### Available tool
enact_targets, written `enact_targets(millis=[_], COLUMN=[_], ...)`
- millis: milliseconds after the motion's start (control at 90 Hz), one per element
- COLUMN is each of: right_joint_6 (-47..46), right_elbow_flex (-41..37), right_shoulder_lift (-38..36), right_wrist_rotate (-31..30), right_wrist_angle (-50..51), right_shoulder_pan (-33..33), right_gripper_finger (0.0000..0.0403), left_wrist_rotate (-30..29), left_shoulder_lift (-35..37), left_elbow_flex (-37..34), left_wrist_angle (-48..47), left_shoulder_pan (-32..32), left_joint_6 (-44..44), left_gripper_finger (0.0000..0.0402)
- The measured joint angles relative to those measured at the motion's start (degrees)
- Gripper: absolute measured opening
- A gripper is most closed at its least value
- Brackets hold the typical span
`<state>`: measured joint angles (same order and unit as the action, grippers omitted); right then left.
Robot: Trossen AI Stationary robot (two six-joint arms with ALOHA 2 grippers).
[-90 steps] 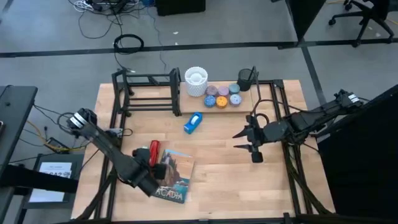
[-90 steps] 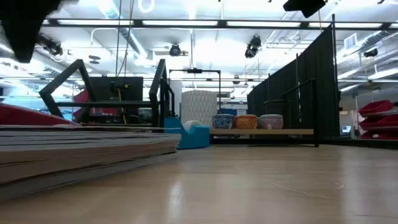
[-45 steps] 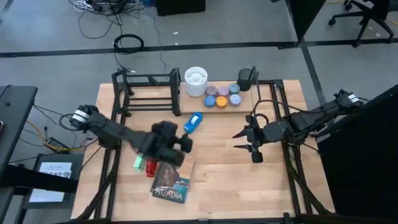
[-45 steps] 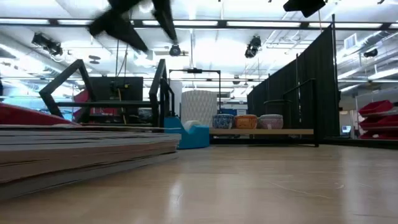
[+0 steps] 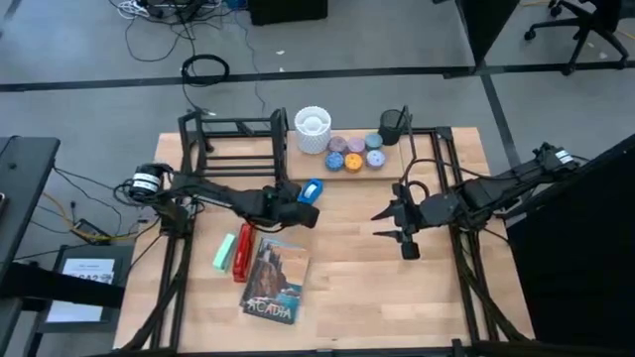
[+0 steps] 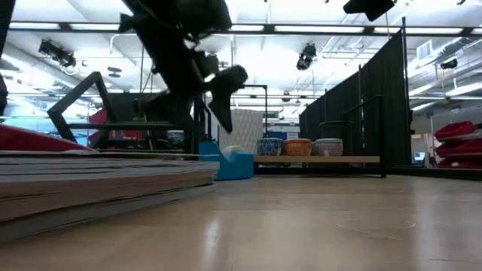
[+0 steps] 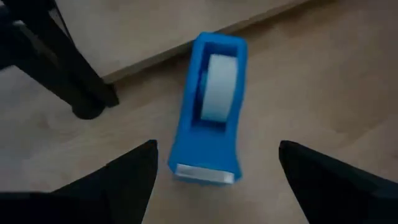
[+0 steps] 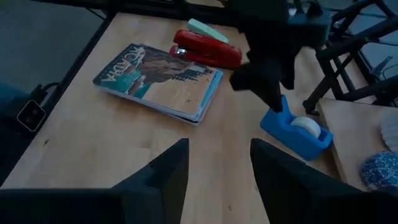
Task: Stock shelves
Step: Remove the blue tape dispenser from under the shelf
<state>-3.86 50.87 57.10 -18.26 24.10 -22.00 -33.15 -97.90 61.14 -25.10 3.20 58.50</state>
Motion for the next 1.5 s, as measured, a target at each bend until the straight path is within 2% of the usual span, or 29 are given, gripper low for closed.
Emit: enact_targets(millis=[378,500,656,867,1011,1244,1400,1500], right_joint_6=[0.0,0.0,-0.1,-1.4,-2.8,-2.7,-2.1,0.2], right_elbow_flex=[0.0,0.0,0.0,0.0,0.0,0.0,0.0,0.0], right_shoulder_lift=[0.0,0.0,0.0,0.0,0.0,0.0,0.0,0.0], right_wrist_rotate=[0.0,0.0,0.0,0.0,0.1,0.4,0.4,0.4], right_wrist_angle=[-0.3,-0.3,-0.4,-0.5,-0.2,-0.1,-0.1,-1.1], right_shoulder_pan=[1.4,1.5,1.5,1.5,0.9,-0.5,-0.5,-0.4], right_gripper_finger=[0.0144,0.0144,0.0144,0.0144,0.0144,0.0144,0.0144,0.0144], left_wrist_rotate=[1.4,1.8,2.9,4.3,5.7,6.9,10.8,16.2], left_shoulder_lift=[-6.5,-6.7,-6.8,-6.8,-7.0,-6.9,-6.7,-6.7], left_elbow_flex=[0.0,0.0,0.0,0.4,6.9,29.1,39.9,41.6], left_wrist_angle=[2.9,5.5,5.7,5.1,-4.4,-30.1,-46.0,-48.4], left_shoulder_pan=[-2.1,-2.1,-2.5,-2.8,-1.8,5.5,15.5,23.0], left_joint_6=[-3.2,-4.4,-4.4,-4.4,-6.1,-8.7,-0.5,8.7], left_gripper_finger=[0.0304,0.0268,0.0183,0.0181,0.0181,0.0181,0.0181,0.0181])
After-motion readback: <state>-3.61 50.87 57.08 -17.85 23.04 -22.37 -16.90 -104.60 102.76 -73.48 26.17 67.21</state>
